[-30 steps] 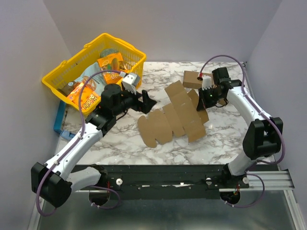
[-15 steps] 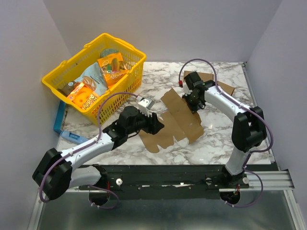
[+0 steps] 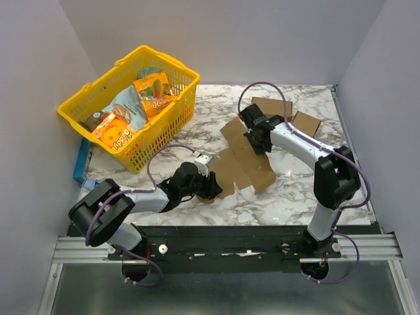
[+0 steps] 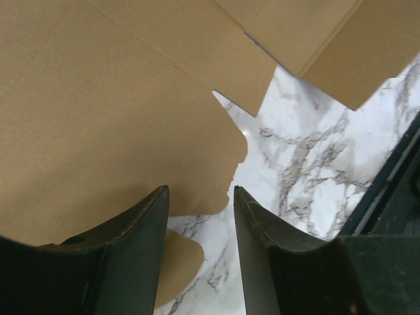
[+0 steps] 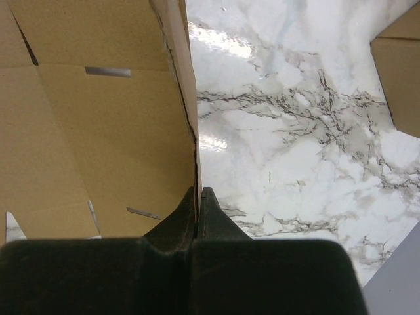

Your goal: Fold the paper box

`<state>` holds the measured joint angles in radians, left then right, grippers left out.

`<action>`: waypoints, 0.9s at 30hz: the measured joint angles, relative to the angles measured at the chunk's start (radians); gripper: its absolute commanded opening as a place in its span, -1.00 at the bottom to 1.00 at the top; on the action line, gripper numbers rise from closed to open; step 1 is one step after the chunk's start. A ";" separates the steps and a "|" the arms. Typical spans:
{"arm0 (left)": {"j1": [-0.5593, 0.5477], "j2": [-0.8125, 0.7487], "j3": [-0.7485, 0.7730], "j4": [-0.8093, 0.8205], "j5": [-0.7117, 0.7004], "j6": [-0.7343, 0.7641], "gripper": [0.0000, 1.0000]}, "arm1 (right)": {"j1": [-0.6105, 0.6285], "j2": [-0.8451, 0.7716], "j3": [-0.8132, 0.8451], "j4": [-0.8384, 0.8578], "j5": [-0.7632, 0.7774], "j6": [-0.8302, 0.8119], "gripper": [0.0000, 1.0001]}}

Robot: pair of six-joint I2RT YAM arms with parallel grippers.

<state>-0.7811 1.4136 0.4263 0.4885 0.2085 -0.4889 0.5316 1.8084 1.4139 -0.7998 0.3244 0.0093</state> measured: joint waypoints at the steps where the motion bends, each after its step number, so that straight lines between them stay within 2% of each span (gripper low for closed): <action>1: 0.000 0.020 -0.005 0.014 -0.001 -0.002 -0.01 | 0.011 -0.002 0.000 0.001 0.003 0.003 -0.99; 12: -0.004 0.175 -0.043 0.260 0.001 -0.060 -0.10 | 0.140 -0.006 0.045 -0.022 0.089 0.037 -0.99; 18: -0.021 0.193 -0.056 0.312 0.000 -0.092 -0.10 | 0.204 -0.006 0.092 -0.043 0.086 0.042 -0.99; 27: -0.066 0.237 -0.070 0.409 0.004 -0.168 -0.11 | 0.263 0.020 0.065 -0.026 0.053 0.053 -0.99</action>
<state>-0.8474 1.6501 0.3561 0.8978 0.2123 -0.6567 0.7944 1.8286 1.4788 -0.8261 0.3775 0.0624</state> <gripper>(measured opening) 0.447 0.017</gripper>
